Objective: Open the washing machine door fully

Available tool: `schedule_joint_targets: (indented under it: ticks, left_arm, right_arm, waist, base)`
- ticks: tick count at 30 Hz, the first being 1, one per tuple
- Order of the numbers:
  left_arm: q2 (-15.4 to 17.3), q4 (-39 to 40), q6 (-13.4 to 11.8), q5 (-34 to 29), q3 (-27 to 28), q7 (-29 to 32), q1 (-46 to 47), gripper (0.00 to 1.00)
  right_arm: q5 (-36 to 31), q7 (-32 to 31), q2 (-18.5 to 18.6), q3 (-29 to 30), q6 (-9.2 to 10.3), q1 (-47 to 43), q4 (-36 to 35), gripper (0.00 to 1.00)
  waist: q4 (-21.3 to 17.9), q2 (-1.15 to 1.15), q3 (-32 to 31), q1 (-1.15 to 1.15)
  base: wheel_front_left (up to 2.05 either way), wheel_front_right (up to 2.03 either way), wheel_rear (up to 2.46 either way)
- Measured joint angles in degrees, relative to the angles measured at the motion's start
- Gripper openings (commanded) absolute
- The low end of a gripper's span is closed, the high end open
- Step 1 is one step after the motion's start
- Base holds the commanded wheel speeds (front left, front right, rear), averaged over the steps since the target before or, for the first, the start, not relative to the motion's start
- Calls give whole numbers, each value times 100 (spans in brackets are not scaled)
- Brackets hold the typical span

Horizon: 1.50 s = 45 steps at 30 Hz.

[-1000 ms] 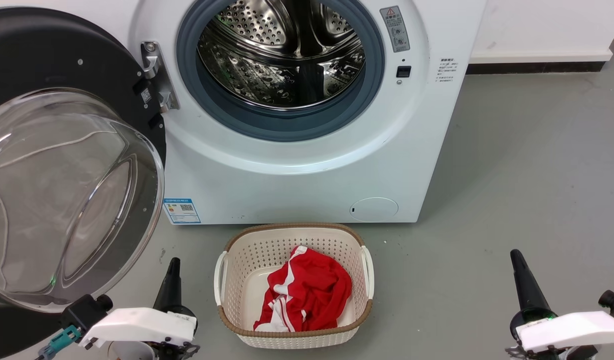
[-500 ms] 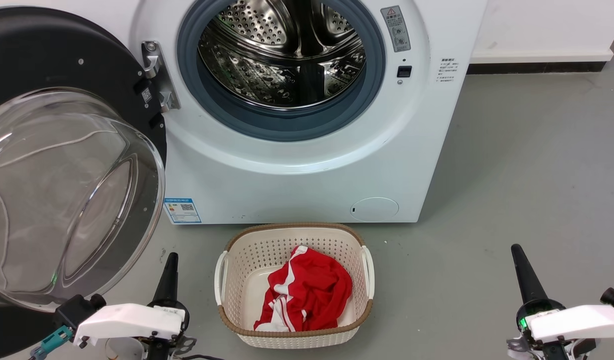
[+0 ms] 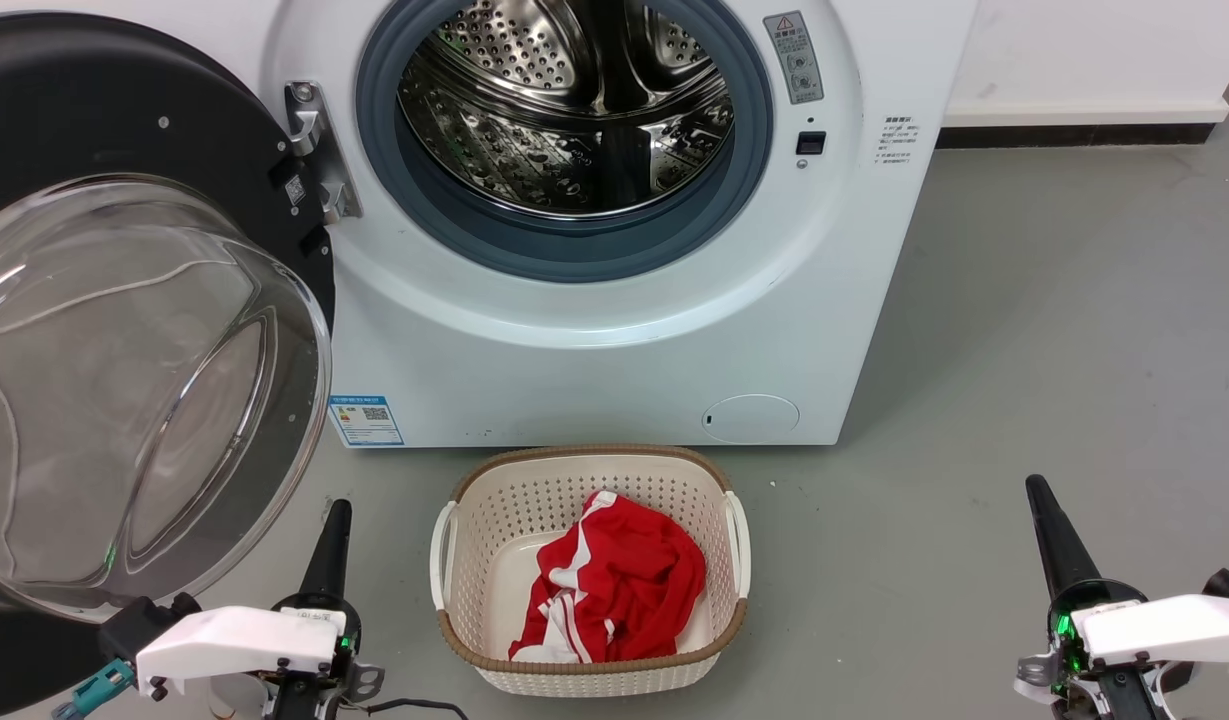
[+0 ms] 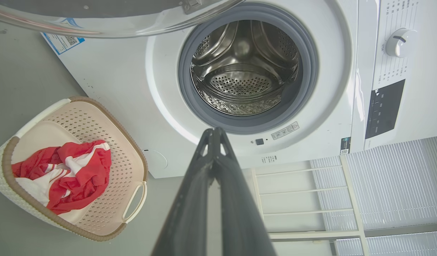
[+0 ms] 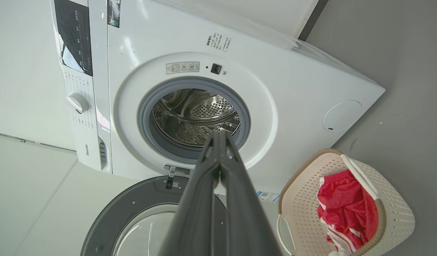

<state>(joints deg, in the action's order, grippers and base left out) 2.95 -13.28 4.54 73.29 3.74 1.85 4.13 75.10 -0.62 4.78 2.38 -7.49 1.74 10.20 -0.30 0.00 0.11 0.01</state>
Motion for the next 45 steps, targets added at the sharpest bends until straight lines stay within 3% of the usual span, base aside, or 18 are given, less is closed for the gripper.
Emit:
schedule_joint_targets:
  ticks: [45]
  left_arm:
    - [-4,-79,288,1909,279,472,187,0]
  right_arm:
    - [1912,-407,-21,194,0,394,375,0]
  waist:
    - [30,0,7,0]
  base:
    - [0,0,0]
